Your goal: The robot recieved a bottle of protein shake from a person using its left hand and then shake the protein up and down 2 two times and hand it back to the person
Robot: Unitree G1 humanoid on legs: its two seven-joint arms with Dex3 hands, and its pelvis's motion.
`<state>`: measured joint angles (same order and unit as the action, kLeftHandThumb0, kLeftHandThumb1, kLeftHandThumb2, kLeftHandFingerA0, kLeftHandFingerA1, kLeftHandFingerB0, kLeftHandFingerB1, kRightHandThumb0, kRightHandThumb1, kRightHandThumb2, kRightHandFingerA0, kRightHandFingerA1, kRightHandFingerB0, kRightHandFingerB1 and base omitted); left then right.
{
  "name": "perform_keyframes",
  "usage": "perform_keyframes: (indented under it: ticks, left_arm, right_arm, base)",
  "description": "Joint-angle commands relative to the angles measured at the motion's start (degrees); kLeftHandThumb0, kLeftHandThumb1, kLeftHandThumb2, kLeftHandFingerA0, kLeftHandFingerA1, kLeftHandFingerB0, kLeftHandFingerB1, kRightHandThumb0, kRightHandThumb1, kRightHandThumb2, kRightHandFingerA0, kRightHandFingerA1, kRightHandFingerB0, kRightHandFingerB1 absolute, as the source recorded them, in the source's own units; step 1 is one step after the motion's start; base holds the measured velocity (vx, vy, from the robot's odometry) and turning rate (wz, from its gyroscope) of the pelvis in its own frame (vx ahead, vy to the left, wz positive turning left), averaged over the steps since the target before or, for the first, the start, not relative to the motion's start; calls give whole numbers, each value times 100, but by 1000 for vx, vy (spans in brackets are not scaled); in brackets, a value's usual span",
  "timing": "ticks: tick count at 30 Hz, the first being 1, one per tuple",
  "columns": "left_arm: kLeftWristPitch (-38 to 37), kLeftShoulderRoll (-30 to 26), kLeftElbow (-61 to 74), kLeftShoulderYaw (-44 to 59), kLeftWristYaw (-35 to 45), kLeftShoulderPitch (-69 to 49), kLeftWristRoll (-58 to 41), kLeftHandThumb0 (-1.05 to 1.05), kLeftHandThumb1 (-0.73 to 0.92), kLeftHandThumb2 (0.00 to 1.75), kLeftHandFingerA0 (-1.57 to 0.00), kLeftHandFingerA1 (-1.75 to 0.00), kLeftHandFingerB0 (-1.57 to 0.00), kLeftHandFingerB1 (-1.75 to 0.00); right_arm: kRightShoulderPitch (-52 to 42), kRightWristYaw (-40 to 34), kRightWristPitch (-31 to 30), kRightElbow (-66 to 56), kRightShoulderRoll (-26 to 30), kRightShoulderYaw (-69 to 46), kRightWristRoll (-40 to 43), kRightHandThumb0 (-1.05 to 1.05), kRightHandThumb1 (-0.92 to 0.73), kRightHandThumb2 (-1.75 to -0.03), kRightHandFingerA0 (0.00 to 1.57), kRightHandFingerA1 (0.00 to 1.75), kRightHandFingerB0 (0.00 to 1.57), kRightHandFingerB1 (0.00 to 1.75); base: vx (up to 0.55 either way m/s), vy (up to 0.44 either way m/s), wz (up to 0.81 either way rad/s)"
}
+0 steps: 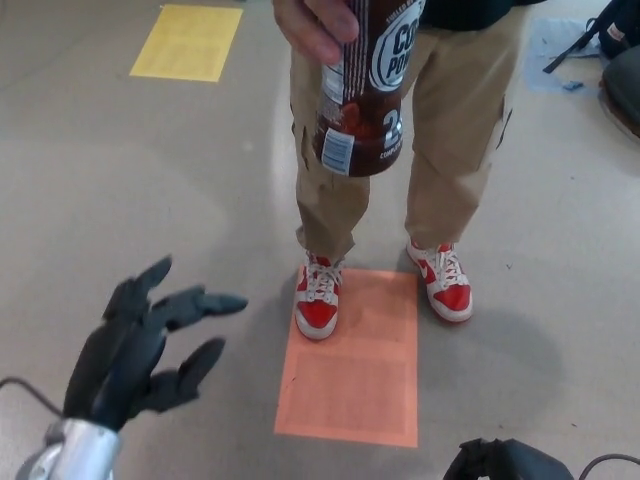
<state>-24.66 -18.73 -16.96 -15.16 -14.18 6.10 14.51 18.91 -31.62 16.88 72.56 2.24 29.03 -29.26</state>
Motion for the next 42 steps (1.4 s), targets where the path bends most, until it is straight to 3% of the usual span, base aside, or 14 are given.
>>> perform_keyframes:
  ticks: [1,9,20,22,24,25,26,27,28,29,33,37,38,42]
  left_arm:
    - [2836,-398,2834,538,2076,169,-3013,-25,77,62,-89,-48,-76,-48]
    - [5098,-412,3632,1285,1616,826,-5794,-21,76,63,-87,-49,-82,-50]
    - [5801,-421,3816,1515,1179,1831,-6518,-26,77,64,-86,-49,-69,-44]
    - [6051,-368,3840,1512,994,2004,-6620,-28,69,61,-78,-48,-57,-41]
    - [6372,-443,3826,1531,895,2169,-6886,-35,63,60,-49,-43,-26,-31]
    - [6499,-486,3781,1543,917,2249,-7045,-35,63,60,-49,-43,-26,-31]
    - [6571,-512,3748,1548,952,2299,-7144,-45,51,69,-33,-46,-14,-35]
    - [6794,-547,3658,1520,1014,2458,-7289,-44,50,55,-11,-33,-2,-21]
    - [6886,-561,3624,1509,1031,2521,-7345,-44,50,55,-11,-33,-2,-21]
    - [6968,-574,3606,1500,1050,2585,-7369,-51,36,72,-1,-31,0,-17]
    - [7337,-668,3530,1416,1294,2895,-7279,-69,44,75,0,-11,0,0]
    - [7649,-627,3415,1286,1463,3143,-7323,-74,46,79,0,-8,0,0]
    - [7749,-616,3373,1196,1594,3225,-7273,-70,52,58,0,-3,0,0]
    - [8137,-548,3320,1060,1566,3383,-7407,-70,50,56,0,-7,0,0]
  right_arm:
    - [125,-589,313,231,92,140,-348,-46,-52,-107,100,103,88,84]
    - [128,-548,319,244,68,81,-279,-46,-57,-102,98,96,92,83]
    - [154,-572,353,266,56,95,-310,-44,-52,-117,105,103,92,90]
    - [125,-610,344,265,80,163,-383,-46,-52,-116,104,102,92,89]
    - [116,-596,358,265,87,162,-383,-44,-51,-117,106,102,92,89]
    - [116,-603,358,266,88,162,-388,-44,-51,-117,106,102,92,89]
    - [114,-607,365,269,91,158,-389,-44,-51,-118,106,103,92,89]
    - [100,-623,380,268,90,150,-386,-45,-50,-117,102,102,91,90]
    - [95,-629,385,267,90,146,-386,-45,-50,-117,102,102,91,90]
    - [108,-609,346,267,95,160,-404,-46,-50,-116,101,101,90,89]
    - [103,-616,427,264,75,128,-380,-44,-50,-116,99,96,93,83]
    - [61,-678,441,264,85,161,-423,-46,-53,-111,100,101,91,87]
    - [35,-678,454,260,90,163,-424,-46,-55,-109,101,102,93,85]
    - [-52,-720,525,251,113,202,-455,-45,-53,-111,103,92,96,80]
  base:
    - [0,0,0]
    - [0,0,0]
    - [0,0,0]
    - [0,0,0]
    - [0,0,0]
    - [0,0,0]
    - [0,0,0]
    - [0,0,0]
    - [0,0,0]
    - [0,0,0]
    - [0,0,0]
    - [0,0,0]
    - [0,0,0]
    - [0,0,0]
